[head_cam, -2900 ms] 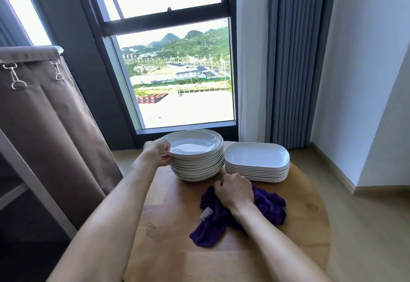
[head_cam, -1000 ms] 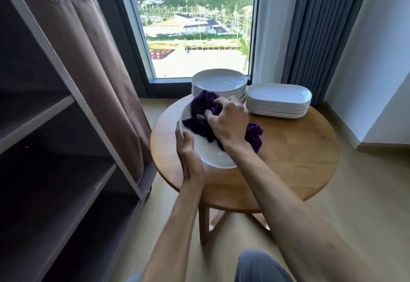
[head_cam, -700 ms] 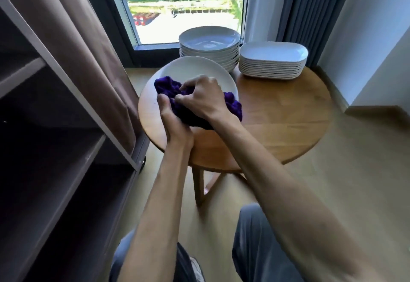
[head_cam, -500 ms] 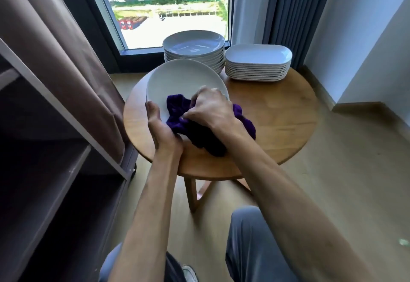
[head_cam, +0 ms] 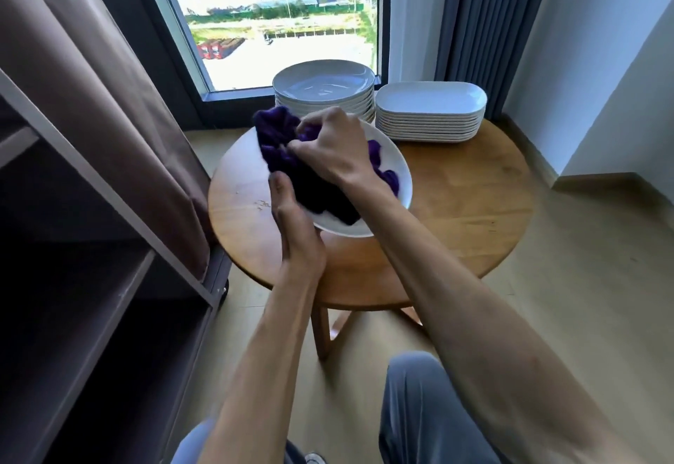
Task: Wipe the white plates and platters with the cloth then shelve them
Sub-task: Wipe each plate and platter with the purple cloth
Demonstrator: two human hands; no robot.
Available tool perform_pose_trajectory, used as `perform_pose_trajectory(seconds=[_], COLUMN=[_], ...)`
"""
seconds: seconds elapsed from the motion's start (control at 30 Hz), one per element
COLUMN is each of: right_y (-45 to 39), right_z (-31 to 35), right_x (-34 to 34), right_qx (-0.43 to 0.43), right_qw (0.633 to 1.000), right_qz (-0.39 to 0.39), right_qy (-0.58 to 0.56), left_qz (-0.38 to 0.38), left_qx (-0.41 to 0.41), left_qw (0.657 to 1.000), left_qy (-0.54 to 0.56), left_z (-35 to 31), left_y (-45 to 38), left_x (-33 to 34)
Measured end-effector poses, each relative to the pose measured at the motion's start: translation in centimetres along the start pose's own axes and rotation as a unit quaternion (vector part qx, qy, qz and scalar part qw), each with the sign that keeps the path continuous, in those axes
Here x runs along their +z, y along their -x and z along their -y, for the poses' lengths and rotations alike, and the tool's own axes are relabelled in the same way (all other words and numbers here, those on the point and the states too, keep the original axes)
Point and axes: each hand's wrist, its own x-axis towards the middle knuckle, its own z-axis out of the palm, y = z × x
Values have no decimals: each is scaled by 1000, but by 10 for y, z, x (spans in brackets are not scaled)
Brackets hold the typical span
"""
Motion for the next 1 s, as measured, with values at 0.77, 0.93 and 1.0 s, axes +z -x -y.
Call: perform_pose_trajectory(seconds=[0.77, 0.93, 1.0], right_y=[-16, 13, 21], right_z=[-4, 11, 7], right_x=[4, 19, 20], right_qx=[37, 3, 23], right_qw=[997, 997, 996], right_qz=[-55, 30, 63], right_qy=[34, -65, -63], left_qz=[-18, -57, -68], left_qx=[50, 41, 52], left_qw=[997, 997, 996], left_qy=[-63, 15, 34], left_z=[-1, -13, -17], left_y=[3, -10, -14], left_x=[5, -5, -11])
